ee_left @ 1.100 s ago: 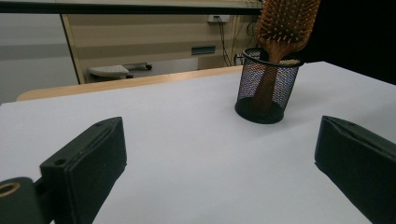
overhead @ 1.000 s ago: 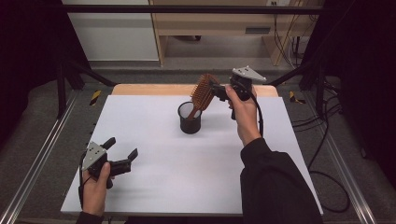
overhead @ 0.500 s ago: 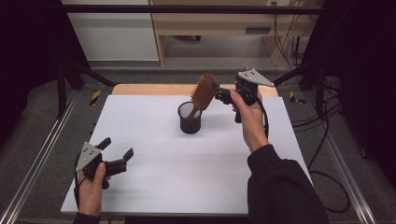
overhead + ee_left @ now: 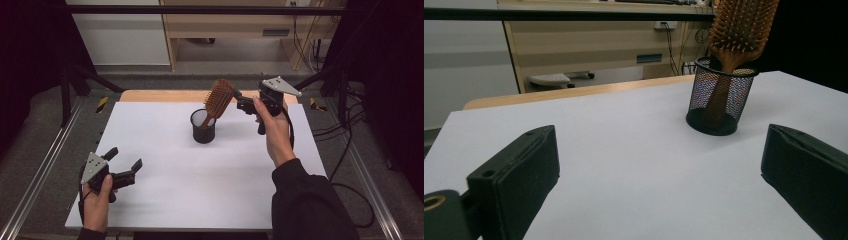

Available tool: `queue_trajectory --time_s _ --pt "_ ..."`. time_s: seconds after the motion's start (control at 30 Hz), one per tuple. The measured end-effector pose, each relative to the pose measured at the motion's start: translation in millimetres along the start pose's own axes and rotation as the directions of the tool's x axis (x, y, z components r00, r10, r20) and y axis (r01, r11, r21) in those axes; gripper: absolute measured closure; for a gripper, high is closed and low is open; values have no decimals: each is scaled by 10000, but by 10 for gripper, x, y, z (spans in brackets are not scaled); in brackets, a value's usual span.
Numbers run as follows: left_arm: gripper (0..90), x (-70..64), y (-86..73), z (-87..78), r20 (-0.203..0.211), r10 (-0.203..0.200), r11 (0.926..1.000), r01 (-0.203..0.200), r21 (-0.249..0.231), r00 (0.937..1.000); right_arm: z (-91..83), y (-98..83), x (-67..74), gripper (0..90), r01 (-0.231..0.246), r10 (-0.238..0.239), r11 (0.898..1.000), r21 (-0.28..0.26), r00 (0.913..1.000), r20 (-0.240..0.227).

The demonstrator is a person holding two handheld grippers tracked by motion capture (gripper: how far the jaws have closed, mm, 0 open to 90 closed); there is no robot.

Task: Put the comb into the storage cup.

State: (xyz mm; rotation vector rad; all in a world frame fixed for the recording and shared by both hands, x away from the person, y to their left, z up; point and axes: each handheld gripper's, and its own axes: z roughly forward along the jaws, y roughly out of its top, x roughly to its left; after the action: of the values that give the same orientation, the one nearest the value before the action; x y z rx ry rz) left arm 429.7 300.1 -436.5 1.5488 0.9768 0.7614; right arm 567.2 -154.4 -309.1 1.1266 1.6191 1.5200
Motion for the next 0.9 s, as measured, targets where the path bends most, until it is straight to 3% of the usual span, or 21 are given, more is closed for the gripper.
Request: queue_trajectory --time_s 0.9 --pt "25 25 -3 -31 -60 -20 10000 19 -97 10000 -376 -15 -221 48 184 -181 9994 -291 9998 110"
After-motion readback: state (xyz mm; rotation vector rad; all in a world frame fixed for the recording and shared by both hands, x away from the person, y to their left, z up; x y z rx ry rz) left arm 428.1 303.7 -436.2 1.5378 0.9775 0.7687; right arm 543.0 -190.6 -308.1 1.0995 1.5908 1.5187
